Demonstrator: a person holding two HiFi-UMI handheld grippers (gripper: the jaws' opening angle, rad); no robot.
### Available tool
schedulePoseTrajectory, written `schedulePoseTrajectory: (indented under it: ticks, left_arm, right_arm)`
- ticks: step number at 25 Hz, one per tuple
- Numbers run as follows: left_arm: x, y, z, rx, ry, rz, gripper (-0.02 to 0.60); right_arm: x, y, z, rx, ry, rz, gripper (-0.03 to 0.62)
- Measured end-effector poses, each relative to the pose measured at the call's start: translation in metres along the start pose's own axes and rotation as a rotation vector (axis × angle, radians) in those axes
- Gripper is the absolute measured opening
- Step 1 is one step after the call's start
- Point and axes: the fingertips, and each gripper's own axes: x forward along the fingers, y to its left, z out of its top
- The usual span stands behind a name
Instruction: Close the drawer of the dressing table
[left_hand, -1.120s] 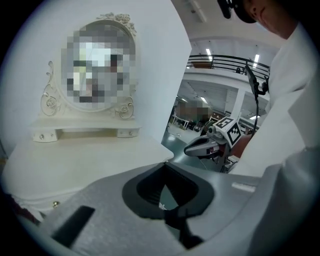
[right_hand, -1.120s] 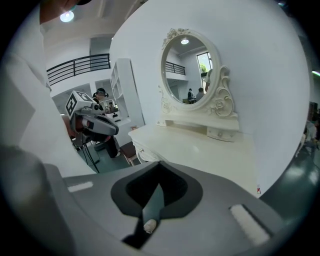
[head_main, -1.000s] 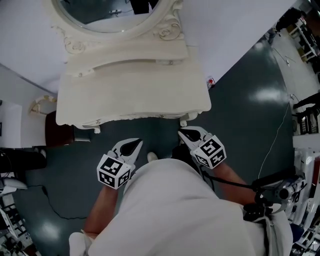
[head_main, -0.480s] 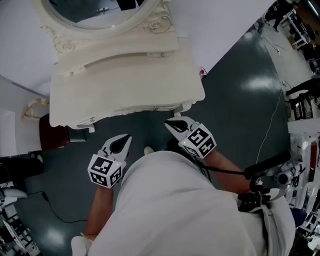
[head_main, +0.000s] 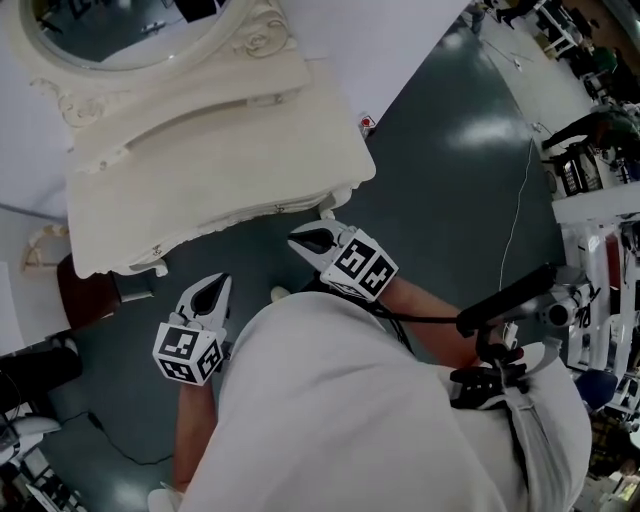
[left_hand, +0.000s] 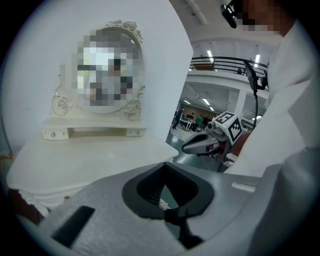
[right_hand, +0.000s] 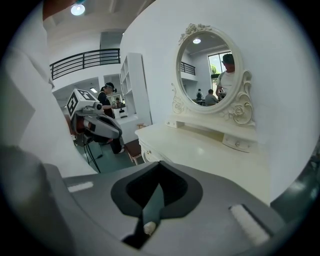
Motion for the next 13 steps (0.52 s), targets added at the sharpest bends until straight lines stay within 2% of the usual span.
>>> schedulePoseTrajectory:
  ticks: [13]
  left_arm:
    - [-0.002, 0.016, -0.004, -0.019, 0.019, 0.012, 0.003]
  right_arm:
    - [0.015, -0.005, 0.008, -0.003, 0.005, 0.008, -0.003]
